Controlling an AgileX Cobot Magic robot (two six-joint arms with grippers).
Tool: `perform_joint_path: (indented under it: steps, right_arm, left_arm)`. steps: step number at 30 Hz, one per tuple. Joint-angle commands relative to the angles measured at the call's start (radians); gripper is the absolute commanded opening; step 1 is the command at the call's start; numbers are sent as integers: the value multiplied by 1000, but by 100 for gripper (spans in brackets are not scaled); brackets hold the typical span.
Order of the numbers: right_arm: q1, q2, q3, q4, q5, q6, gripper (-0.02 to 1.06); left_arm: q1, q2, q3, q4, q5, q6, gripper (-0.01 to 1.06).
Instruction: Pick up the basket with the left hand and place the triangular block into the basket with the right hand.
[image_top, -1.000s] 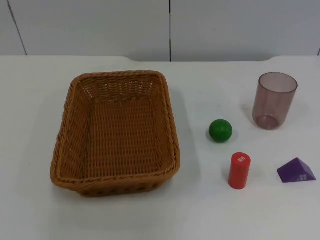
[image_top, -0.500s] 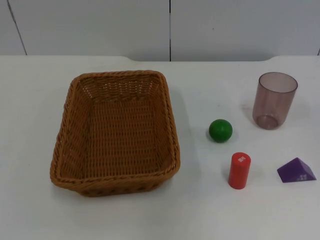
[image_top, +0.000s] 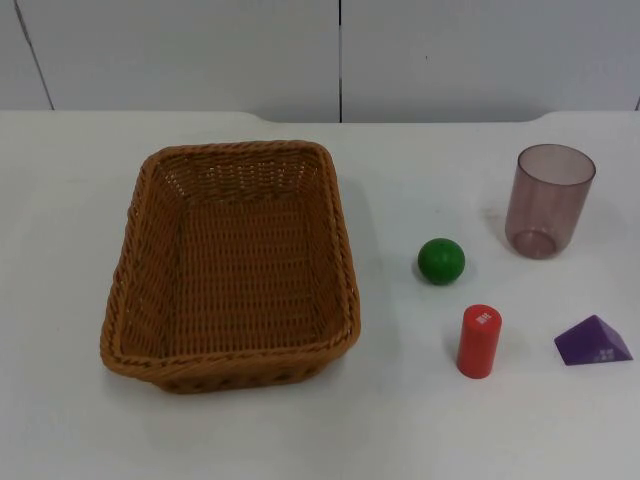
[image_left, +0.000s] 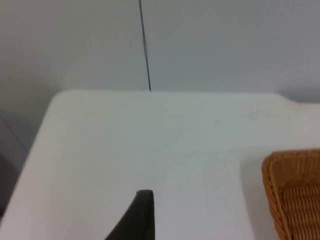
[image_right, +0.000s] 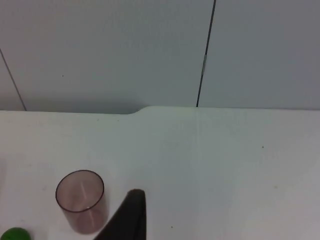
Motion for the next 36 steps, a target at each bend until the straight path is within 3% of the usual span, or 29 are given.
perform_joint_path:
  steps: [1,4,9,13,17,22,29,36]
  right_arm:
    - [5,1,-8,-6,-7,-17,105]
    - [5,1,-8,-6,-3,-17,105]
    - [5,1,-8,-10,-1,-34,105]
    - [5,1,-8,-13,10,-35,105]
    - [5,1,-8,-13,30,-46,105]
    - [5,1,-8,-13,32,-46,105]
    - [5,1,-8,-13,32,-51,105]
    - [5,1,-8,-13,37,-64,105]
  left_arm:
    - [-4,30,-7,-26,-10,-2,105]
    - [-10,86,-7,-66,-10,27,105]
    - [-99,242,-7,-83,-41,70,105]
    - [-222,432,-7,-92,-124,68,105]
    - [-263,533,-14,-121,-151,68,105]
    - [-270,674,-111,-128,-92,69,105]
    - [-270,792,-230,-124,-84,109,105]
    - [-261,920,-241,-126,-84,109,105]
